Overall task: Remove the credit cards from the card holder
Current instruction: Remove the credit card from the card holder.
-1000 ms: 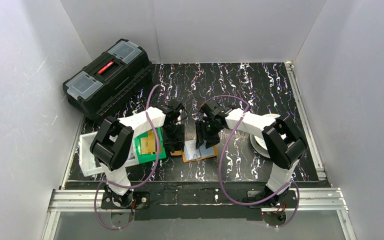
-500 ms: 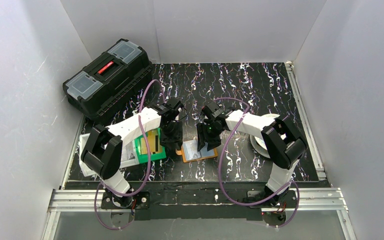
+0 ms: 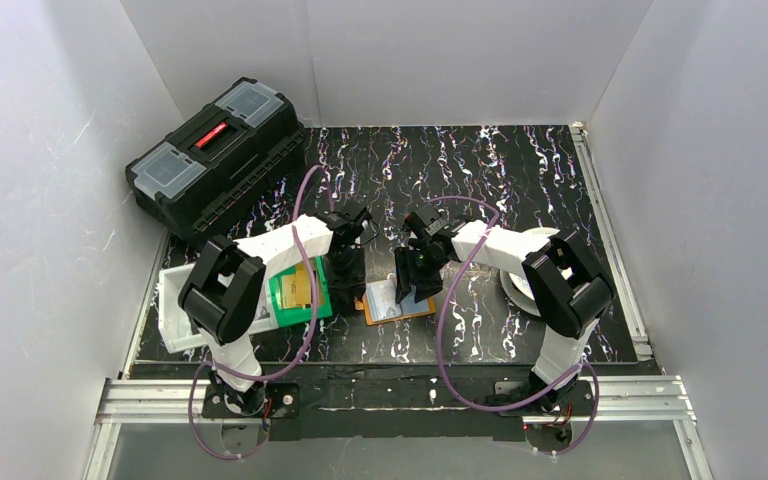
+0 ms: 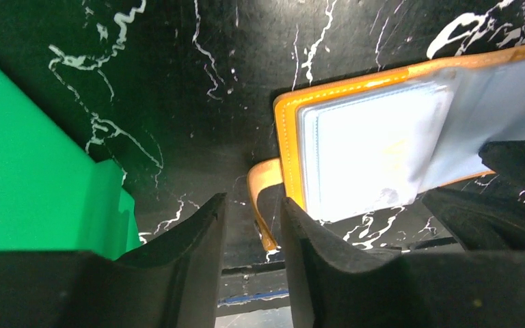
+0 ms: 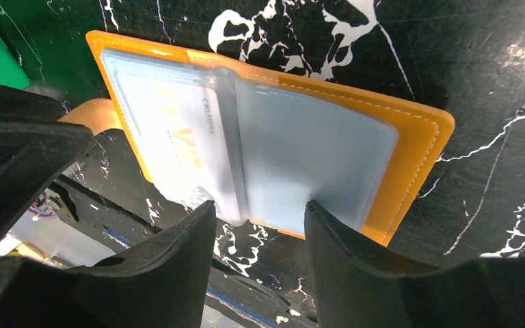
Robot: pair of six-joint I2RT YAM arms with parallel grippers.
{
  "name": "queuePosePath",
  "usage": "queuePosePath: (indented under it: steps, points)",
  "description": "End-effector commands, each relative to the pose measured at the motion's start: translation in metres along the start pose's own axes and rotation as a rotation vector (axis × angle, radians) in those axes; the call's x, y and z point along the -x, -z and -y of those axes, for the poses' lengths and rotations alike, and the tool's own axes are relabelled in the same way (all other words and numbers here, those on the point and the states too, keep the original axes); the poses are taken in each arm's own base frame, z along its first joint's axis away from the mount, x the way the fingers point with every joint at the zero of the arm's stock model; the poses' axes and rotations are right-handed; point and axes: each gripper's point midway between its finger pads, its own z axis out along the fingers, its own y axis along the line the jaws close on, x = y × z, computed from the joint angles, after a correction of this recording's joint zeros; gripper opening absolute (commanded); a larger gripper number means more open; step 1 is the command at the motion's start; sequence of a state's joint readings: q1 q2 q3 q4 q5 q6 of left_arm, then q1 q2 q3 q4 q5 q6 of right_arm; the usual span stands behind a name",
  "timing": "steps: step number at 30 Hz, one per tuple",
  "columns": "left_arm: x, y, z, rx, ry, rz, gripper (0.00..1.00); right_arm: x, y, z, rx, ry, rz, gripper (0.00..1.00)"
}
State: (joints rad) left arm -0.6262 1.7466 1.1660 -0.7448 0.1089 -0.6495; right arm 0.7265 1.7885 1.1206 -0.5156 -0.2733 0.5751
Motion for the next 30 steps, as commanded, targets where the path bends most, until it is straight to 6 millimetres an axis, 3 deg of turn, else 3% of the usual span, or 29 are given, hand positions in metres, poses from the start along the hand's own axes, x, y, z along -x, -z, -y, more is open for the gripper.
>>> queuePosePath:
  steps: [1, 5, 13, 19, 23, 25, 28, 30]
  points:
    - [-0.001, -0.004, 0.006, -0.017, -0.003, -0.018, 0.26, -0.001, -0.002, 0.003, 0.002, 0.003, -0.004, 0.58]
    - [0.005, 0.012, 0.013, -0.044, -0.015, 0.011, 0.00, -0.001, 0.000, 0.003, 0.000, 0.005, 0.001, 0.58]
    - [0.014, 0.075, 0.051, -0.164, -0.078, 0.100, 0.00, 0.008, 0.020, -0.001, 0.037, -0.019, 0.060, 0.72]
    - [0.009, 0.073, 0.090, -0.221, -0.123, 0.067, 0.00, 0.019, 0.034, -0.003, 0.168, -0.116, 0.093, 0.85]
    - [0.008, 0.070, 0.121, -0.282, -0.119, 0.050, 0.00, 0.023, 0.038, 0.006, 0.293, -0.241, 0.096, 0.88]
    - [0.010, 0.062, 0.124, -0.275, -0.109, 0.039, 0.00, 0.024, 0.040, 0.008, 0.331, -0.274, 0.109, 0.89]
    - [0.024, 0.089, 0.138, -0.298, -0.128, 0.092, 0.00, 0.022, 0.032, 0.002, 0.422, -0.310, 0.083, 0.92]
    - [0.023, 0.101, 0.144, -0.330, -0.129, 0.092, 0.00, 0.028, 0.032, -0.004, 0.464, -0.321, 0.099, 0.95]
